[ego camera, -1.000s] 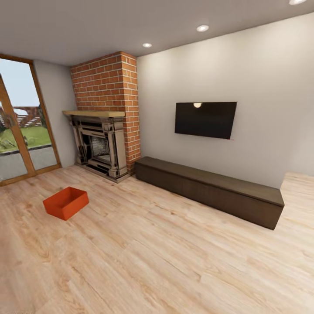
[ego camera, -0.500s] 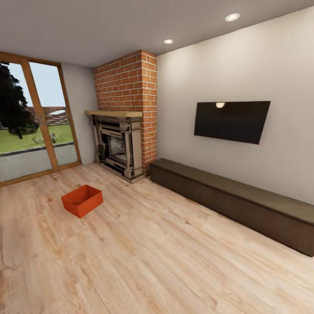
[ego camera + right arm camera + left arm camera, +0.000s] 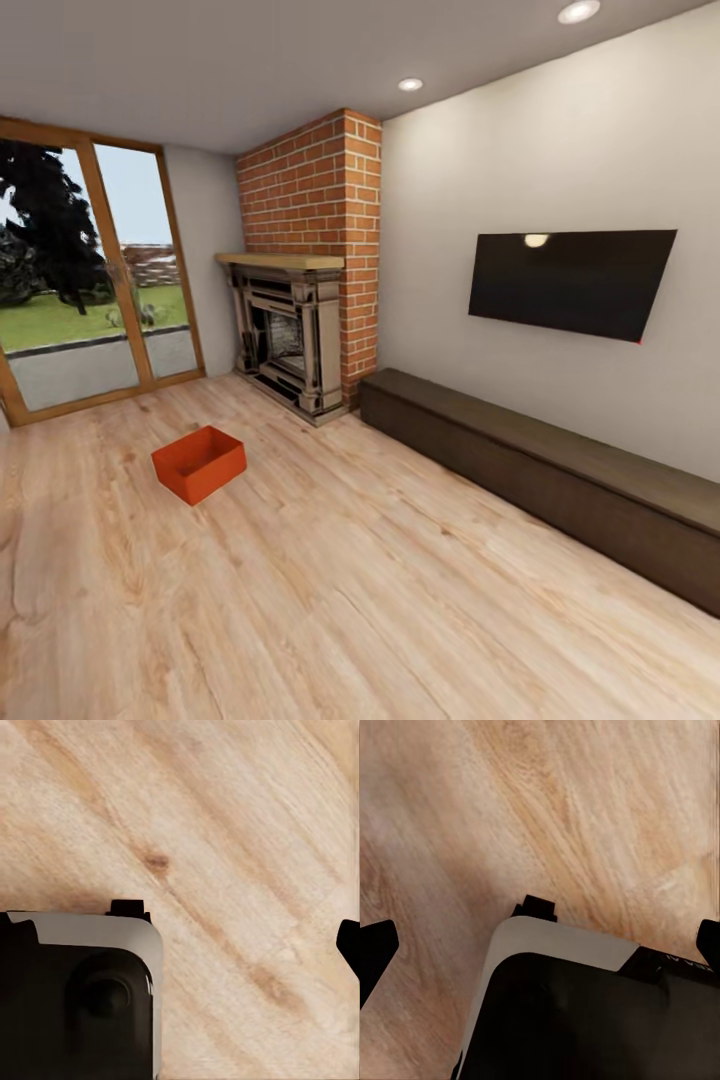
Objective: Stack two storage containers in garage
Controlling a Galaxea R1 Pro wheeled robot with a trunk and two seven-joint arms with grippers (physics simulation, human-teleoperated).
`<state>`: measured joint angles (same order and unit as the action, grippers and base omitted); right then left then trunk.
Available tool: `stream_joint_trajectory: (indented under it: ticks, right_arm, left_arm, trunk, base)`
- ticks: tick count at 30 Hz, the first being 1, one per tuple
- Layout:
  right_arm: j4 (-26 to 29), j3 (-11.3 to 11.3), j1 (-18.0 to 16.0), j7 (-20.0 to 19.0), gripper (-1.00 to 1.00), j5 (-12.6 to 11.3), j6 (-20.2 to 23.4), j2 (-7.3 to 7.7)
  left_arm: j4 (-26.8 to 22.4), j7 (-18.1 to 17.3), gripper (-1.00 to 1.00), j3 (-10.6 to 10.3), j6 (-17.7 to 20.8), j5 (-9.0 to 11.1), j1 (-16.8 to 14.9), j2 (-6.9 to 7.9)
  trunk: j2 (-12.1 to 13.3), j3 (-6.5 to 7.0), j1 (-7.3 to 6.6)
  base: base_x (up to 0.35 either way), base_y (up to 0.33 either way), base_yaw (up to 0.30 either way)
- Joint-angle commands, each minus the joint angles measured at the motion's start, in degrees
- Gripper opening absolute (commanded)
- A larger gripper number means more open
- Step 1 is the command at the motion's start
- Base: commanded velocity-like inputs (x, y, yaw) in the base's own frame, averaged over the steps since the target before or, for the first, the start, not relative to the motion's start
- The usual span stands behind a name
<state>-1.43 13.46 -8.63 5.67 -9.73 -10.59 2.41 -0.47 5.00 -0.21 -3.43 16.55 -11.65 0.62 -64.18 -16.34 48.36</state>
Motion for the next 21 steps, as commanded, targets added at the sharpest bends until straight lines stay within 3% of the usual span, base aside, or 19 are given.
stream_joint_trajectory:
  ticks: [1,16,21]
  right_arm:
    - [-0.2,0.5,-0.1,0.0,1.00,-0.6,-0.3,-0.01]
    - [-0.2,1.1,-0.1,0.0,1.00,-0.2,0.1,-0.55]
    - [-0.2,0.9,-0.1,0.1,1.00,-0.3,0.1,-0.32]
  left_arm:
    - [0.0,0.1,1.00,0.0,-0.2,0.3,0.0,-0.01]
    - [0.0,0.1,1.00,0.0,-0.2,0.2,0.0,-0.01]
    - [0.0,0.1,1.00,0.0,-0.2,0.2,0.0,-0.01]
  trunk:
    - [0.0,-0.07,0.03]
    - [0.0,-0.07,0.03]
    - [0.0,-0.07,0.03]
  base:
    - [0.317,-0.129,0.003]
    - [0.317,-0.105,0.005]
    - [0.317,-0.100,0.200]
